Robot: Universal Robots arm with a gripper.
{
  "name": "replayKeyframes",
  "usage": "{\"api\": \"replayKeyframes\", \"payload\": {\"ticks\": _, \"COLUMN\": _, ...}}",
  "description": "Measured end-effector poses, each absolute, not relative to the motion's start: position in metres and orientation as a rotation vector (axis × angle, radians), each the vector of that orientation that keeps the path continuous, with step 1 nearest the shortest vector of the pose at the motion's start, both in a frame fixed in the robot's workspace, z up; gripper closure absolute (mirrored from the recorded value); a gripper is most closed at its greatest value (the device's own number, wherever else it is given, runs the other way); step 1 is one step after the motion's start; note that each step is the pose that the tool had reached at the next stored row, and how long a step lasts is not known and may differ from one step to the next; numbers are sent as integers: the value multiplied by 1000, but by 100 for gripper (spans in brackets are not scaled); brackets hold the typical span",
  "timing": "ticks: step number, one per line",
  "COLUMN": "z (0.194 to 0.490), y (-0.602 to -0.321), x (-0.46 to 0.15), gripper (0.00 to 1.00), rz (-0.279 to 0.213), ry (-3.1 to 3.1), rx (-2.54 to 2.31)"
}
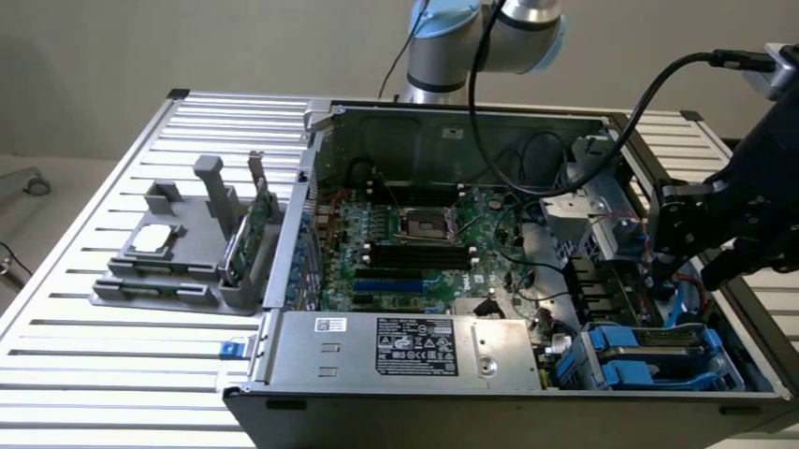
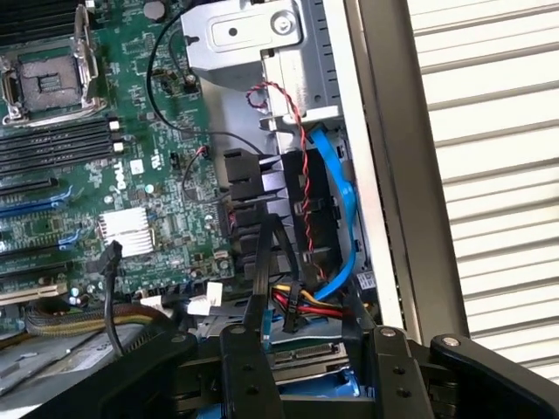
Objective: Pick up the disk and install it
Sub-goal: 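Insert the first disk wire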
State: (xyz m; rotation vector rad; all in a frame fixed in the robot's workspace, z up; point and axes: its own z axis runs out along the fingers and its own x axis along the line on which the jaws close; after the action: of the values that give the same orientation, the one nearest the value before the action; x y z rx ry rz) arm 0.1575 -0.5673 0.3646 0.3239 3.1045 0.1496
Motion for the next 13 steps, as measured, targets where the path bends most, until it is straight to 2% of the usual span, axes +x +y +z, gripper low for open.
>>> {"api": "replayKeyframes", "payload": {"ticks": 13, "z": 366, "y": -586, "x": 154, "gripper": 52, "rz": 162, "ry": 3102, "rx": 345}}
